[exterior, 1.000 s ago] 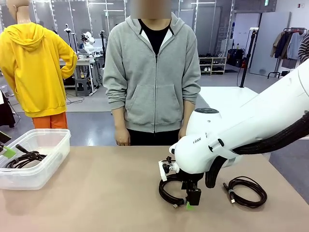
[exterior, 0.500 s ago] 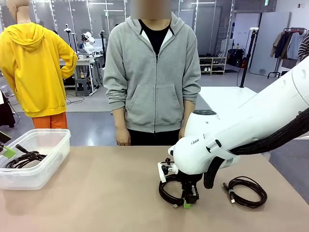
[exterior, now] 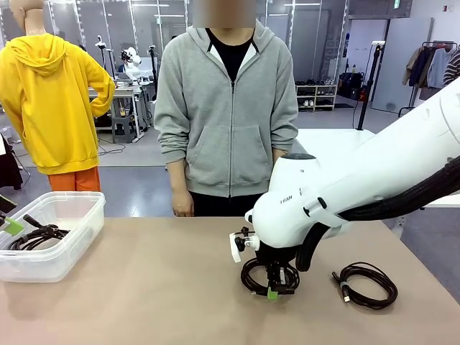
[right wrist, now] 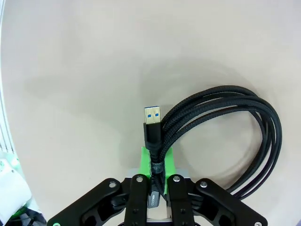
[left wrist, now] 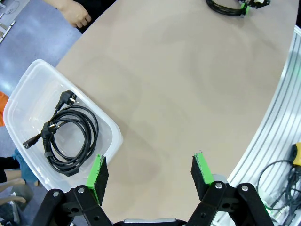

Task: Organize and store the cables.
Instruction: Place the USB Extension Cable into the Organizing box.

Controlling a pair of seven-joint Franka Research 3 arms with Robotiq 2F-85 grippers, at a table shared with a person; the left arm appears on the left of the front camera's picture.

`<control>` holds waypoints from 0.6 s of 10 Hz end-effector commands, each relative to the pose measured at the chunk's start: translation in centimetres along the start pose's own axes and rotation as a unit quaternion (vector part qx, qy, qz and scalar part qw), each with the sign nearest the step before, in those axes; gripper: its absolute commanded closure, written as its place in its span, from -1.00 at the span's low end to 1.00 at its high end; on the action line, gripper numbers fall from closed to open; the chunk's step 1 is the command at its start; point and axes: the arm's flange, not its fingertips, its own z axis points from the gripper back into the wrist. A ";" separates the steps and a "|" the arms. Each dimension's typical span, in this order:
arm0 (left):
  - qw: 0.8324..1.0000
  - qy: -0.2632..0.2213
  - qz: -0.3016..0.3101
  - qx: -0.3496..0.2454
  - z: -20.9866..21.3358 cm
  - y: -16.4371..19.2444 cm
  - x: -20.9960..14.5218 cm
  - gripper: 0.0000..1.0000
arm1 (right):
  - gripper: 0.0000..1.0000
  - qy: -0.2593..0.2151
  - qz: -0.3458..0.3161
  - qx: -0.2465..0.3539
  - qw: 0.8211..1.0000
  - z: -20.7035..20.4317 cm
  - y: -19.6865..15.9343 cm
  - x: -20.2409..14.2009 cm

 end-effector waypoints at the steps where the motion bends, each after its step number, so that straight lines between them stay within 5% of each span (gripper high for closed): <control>1: 1.000 0.000 0.009 0.009 -0.2 0.1 0.3 -0.80 | 1.00 0.018 -0.020 -0.001 1.000 2.4 -0.2 1.1; 3: 1.000 0.000 0.009 0.009 -0.2 0.1 0.3 -0.80 | 0.84 0.000 -0.041 -0.014 0.999 4.6 -0.5 1.6; 6: 1.000 0.000 0.009 0.009 -0.2 0.1 0.3 -0.80 | 0.84 0.001 -0.013 0.000 1.000 2.5 -0.3 0.9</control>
